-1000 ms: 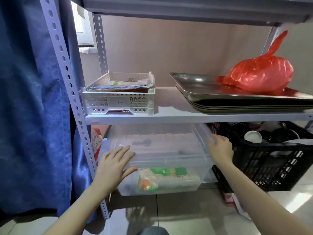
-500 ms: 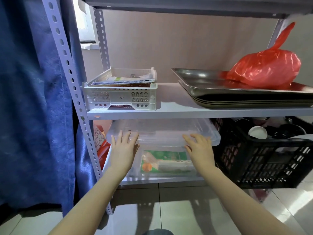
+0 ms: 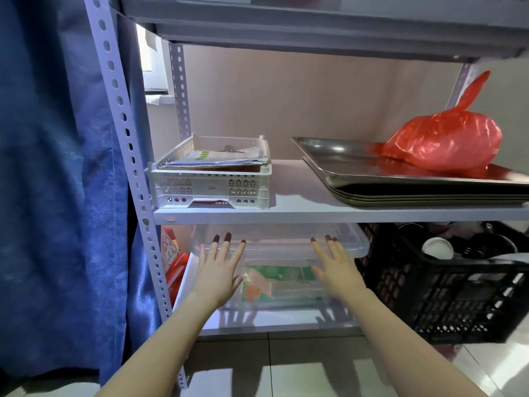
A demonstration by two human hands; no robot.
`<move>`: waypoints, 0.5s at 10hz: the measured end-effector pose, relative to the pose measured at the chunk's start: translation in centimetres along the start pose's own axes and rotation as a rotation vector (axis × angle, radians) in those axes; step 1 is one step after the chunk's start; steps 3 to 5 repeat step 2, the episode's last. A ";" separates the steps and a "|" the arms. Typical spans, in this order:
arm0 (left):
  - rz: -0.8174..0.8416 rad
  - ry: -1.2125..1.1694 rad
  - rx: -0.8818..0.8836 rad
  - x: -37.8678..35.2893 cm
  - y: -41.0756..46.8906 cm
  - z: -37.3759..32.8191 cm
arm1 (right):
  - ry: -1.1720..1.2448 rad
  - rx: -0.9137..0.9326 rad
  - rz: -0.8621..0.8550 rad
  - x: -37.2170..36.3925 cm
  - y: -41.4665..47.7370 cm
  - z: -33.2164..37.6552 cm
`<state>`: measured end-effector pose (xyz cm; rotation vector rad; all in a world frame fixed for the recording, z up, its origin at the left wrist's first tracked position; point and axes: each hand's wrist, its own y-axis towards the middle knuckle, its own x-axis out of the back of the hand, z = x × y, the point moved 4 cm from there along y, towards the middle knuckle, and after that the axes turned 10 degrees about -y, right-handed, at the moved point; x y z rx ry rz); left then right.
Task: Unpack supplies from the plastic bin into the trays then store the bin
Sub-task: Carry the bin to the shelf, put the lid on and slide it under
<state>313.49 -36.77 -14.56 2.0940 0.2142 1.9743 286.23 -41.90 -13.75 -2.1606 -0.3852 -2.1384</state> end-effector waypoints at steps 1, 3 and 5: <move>0.035 -0.085 -0.013 0.9 -1.4 -0.7 | 0.019 0.034 0.000 0.4 -1.6 0.4; 0.020 -0.156 -0.045 2.0 -3.0 -1.2 | 0.050 0.067 0.008 1.0 -3.5 0.2; 0.020 -0.156 -0.045 2.0 -3.0 -1.2 | 0.050 0.067 0.008 1.0 -3.5 0.2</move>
